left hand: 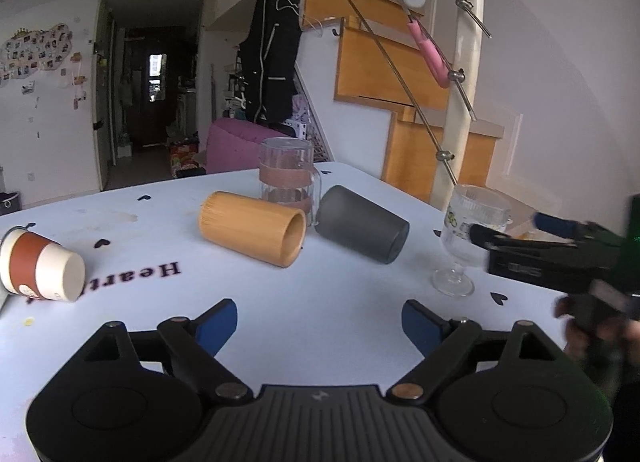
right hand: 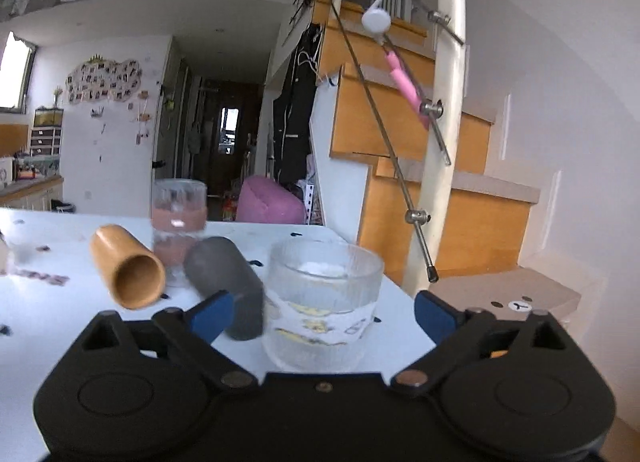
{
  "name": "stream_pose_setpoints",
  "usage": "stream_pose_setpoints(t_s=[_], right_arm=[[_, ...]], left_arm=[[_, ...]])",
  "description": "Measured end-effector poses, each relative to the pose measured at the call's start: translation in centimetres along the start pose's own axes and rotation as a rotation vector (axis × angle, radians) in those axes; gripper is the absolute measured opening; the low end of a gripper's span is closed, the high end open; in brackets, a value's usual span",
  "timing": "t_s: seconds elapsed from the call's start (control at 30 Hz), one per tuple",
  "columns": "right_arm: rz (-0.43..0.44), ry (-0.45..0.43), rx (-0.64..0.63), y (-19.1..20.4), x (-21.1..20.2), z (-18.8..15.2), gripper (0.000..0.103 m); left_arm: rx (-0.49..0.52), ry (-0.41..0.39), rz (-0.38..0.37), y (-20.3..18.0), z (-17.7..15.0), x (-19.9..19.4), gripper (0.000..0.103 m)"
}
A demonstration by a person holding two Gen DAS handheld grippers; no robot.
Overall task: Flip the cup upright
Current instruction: 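Set the upright glass on the table and open the right tool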
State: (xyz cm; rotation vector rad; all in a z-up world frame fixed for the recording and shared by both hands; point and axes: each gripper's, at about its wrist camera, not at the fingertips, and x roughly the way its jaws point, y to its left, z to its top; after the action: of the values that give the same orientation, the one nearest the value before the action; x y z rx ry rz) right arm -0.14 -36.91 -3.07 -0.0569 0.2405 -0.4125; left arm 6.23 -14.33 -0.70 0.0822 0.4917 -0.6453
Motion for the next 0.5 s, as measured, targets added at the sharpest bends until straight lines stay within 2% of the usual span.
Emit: stream_pose_setpoints(t_s=[0.2, 0.5], right_arm=[[-0.033, 0.02, 0.042, 1.1, -4.7, 0.6, 0.103], [-0.089, 0.065, 0.076, 1.3, -7.7, 0.6, 0.103]], left_arm=[[0.004, -0.022, 0.026, 0.2, 0.3, -0.9, 0.092], [0.013, -0.058, 0.095, 0.3, -0.1, -2.7, 0.103]])
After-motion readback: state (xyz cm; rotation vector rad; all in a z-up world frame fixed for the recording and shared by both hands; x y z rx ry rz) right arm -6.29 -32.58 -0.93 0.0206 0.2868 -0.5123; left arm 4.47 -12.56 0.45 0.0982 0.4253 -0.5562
